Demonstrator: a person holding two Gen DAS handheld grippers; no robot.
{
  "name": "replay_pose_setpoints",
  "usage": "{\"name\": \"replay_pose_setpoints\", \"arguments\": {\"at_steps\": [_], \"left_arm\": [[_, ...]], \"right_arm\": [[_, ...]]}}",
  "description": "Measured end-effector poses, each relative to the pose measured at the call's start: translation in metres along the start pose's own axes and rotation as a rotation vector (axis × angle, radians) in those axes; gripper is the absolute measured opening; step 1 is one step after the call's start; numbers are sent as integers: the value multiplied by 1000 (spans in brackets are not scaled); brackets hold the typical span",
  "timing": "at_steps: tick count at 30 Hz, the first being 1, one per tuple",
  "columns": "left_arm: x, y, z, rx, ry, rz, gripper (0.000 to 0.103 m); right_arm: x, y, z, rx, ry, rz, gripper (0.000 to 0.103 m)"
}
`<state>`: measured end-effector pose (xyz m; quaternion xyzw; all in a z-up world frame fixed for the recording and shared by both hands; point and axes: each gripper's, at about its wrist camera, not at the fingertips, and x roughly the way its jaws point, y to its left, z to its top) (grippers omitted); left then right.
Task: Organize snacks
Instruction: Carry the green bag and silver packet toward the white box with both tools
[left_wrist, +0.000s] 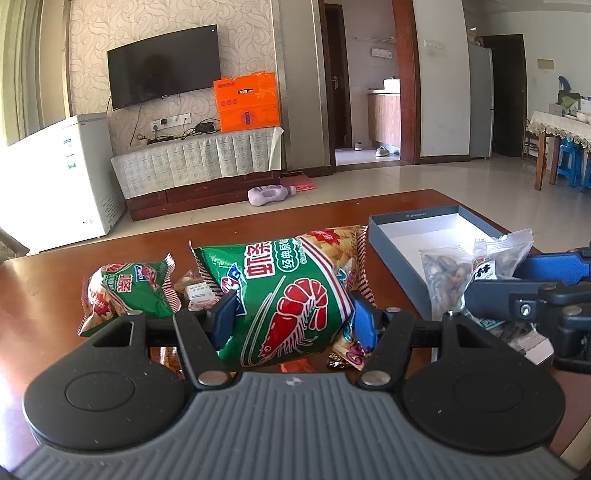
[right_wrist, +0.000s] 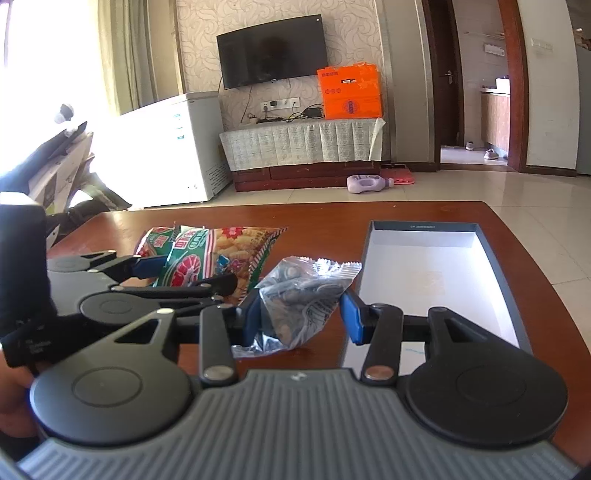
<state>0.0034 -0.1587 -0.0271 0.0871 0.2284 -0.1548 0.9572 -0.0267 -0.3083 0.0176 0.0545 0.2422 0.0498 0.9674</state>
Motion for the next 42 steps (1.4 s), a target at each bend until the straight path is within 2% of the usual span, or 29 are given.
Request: {"name": "replay_pose_setpoints", "arguments": {"at_steps": [19, 32, 42], "left_arm": [[11, -35, 2, 54, -25, -69, 68], [27, -60, 6, 77, -42, -151, 68], [43, -76, 11, 79, -30, -171, 68]], "right_arm": [[-12, -28, -2, 48, -19, -56, 48], [-15, -54, -7, 93, -10, -120, 48], [-12, -54, -8, 90, 3, -133, 48]]}}
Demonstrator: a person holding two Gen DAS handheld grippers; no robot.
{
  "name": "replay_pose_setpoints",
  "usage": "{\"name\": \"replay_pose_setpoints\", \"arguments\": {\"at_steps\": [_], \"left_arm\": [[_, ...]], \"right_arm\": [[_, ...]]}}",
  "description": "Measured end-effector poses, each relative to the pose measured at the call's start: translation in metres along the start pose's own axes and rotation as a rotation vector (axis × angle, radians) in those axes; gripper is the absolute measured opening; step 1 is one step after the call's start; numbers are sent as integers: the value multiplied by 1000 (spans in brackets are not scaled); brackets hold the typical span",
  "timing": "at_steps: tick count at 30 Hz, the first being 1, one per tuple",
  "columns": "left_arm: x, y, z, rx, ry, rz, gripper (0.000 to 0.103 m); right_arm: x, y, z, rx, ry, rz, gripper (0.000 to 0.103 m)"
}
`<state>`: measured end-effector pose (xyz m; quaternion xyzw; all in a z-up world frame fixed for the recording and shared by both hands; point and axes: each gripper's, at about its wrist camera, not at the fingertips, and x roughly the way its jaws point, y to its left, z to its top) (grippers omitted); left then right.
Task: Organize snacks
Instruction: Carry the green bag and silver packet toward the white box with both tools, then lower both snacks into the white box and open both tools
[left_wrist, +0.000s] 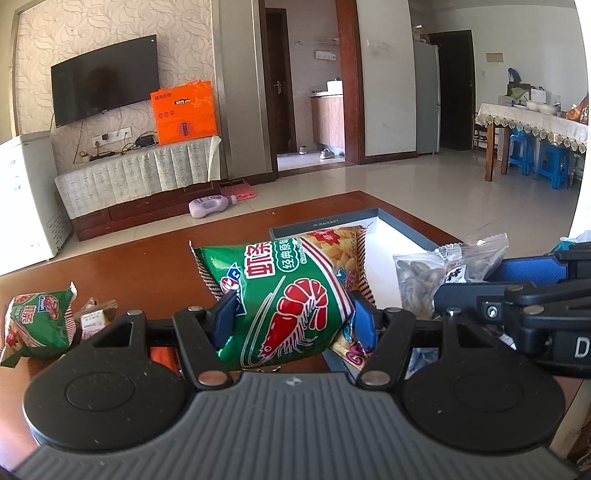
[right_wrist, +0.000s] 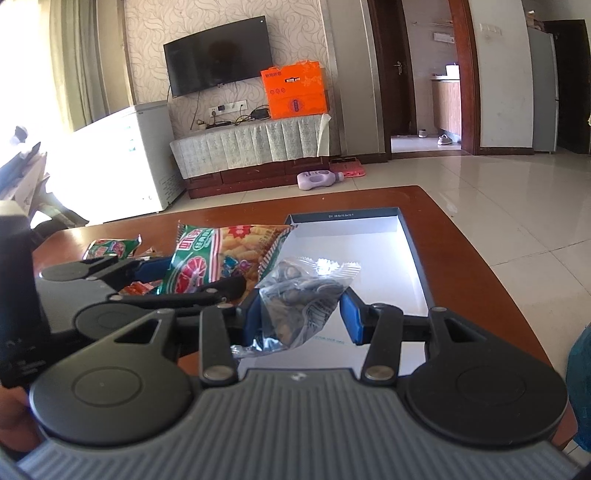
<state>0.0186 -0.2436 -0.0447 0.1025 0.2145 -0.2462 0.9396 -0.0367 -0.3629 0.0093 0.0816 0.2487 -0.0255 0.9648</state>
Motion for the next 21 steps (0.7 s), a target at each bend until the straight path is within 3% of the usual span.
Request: {"name": "replay_pose_setpoints", "arguments": {"at_steps": [9, 21], "left_arm": [[15, 4, 6, -2, 0, -13, 69], [73, -13, 26, 7, -11, -63, 69]], "right_arm": [[3, 3, -1, 8, 10, -25, 48], [15, -2, -4, 30, 57, -68, 48]]}}
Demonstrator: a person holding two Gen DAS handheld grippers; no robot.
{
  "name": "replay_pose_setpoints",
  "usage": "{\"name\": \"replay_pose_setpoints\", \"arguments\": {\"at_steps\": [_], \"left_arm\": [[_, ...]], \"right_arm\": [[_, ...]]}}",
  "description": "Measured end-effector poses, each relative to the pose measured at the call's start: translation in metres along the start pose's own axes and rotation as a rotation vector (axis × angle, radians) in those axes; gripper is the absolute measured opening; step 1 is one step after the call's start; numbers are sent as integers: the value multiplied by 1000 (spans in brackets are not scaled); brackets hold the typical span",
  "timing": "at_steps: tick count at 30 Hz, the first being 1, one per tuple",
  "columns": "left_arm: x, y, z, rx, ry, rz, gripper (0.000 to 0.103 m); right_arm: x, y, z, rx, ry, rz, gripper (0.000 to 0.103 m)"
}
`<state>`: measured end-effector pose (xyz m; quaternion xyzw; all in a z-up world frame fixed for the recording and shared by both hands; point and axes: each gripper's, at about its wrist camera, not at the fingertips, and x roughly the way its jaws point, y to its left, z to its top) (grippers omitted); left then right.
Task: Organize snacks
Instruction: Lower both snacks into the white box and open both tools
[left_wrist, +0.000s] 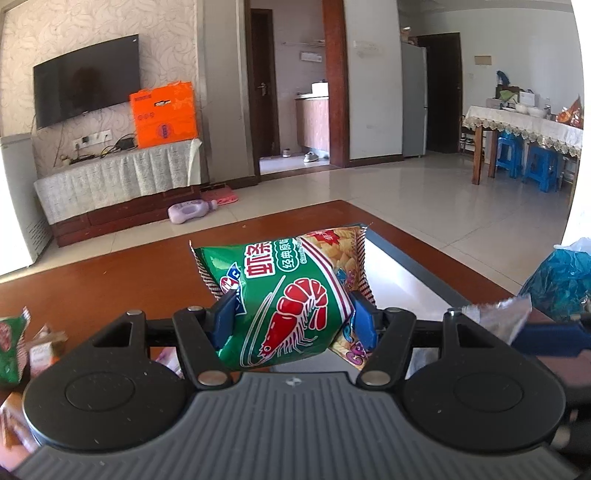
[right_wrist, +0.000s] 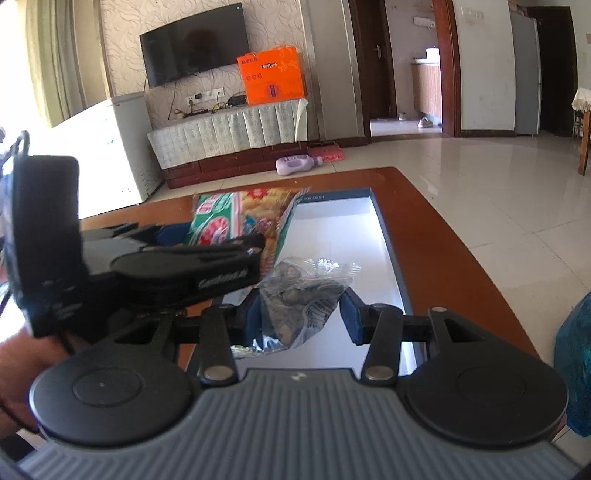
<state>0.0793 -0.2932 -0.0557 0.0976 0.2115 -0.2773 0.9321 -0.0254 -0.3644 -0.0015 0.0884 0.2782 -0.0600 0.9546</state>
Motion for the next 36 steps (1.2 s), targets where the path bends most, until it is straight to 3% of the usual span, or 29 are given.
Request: {"name": "replay_pose_setpoints", "arguments": {"at_steps": [6, 8, 14, 19, 26, 36], "left_arm": [[29, -15, 12, 31, -6, -22, 70], [39, -17, 16, 15, 7, -78, 70], [62, -24, 19, 21, 24, -114, 71], [72, -21, 25, 13, 27, -104, 86], [69, -13, 27, 13, 12, -91, 91], [21, -1, 18, -12, -21, -60, 92]], "right_arm": [[8, 3, -2, -21, 24, -4, 48], [10, 1, -1, -20, 31, -4, 48], [17, -9, 0, 30, 44, -12, 48], [20, -5, -1, 28, 47, -15, 48], [21, -5, -2, 18, 48, -14, 48], [37, 0, 1, 6, 50, -27, 49]]}}
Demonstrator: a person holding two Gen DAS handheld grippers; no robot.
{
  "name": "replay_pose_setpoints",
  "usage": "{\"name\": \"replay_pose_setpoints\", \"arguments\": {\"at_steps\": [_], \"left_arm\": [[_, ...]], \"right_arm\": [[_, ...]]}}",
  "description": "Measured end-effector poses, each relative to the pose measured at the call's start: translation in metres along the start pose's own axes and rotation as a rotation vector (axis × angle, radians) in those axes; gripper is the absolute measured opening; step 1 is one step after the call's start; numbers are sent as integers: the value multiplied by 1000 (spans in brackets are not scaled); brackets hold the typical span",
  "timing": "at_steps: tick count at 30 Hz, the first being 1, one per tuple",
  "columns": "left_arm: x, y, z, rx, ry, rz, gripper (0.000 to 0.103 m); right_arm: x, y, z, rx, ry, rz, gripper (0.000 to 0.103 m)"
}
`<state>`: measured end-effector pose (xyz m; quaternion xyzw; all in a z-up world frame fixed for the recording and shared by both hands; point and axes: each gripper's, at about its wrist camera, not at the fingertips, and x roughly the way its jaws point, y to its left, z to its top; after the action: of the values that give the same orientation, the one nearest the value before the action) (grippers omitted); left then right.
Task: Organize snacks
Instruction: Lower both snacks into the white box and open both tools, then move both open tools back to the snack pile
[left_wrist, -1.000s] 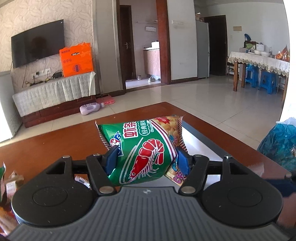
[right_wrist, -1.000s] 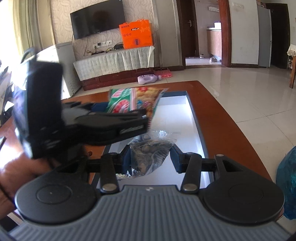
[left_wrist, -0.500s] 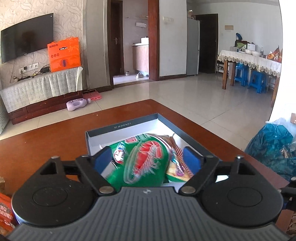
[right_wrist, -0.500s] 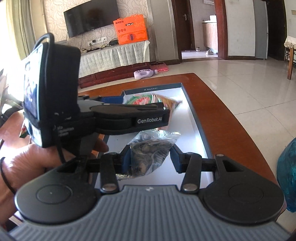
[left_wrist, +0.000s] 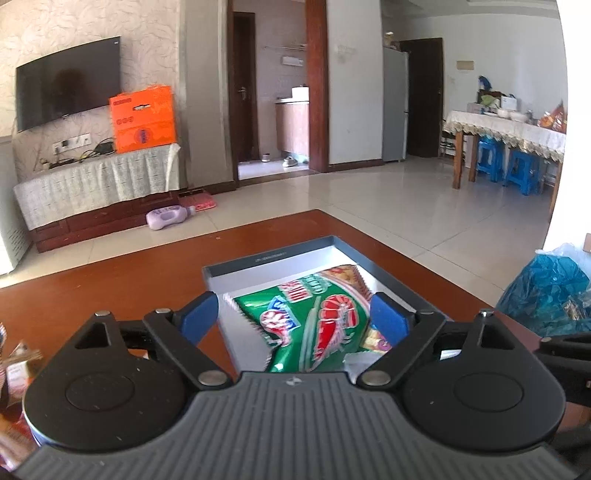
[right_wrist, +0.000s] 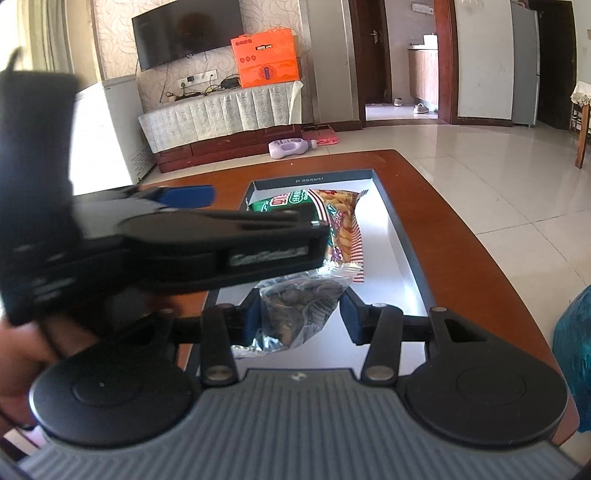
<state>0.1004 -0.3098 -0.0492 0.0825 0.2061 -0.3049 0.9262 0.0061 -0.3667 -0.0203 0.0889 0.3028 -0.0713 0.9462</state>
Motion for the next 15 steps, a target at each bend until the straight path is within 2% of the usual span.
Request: {"name": "replay_pose_setpoints", "arguments": {"at_steps": [9, 13, 15], "left_arm": [[-54, 33, -6, -38, -28, 73, 92], [-79, 54, -14, -50, -20, 100, 92], [-94, 67, -19, -52, -20, 119, 92]], "right_arm": [[12, 2, 3, 43, 25, -22, 54], [11, 7, 3, 44, 24, -39, 60], [9, 10, 3, 45, 14, -46, 66]]}}
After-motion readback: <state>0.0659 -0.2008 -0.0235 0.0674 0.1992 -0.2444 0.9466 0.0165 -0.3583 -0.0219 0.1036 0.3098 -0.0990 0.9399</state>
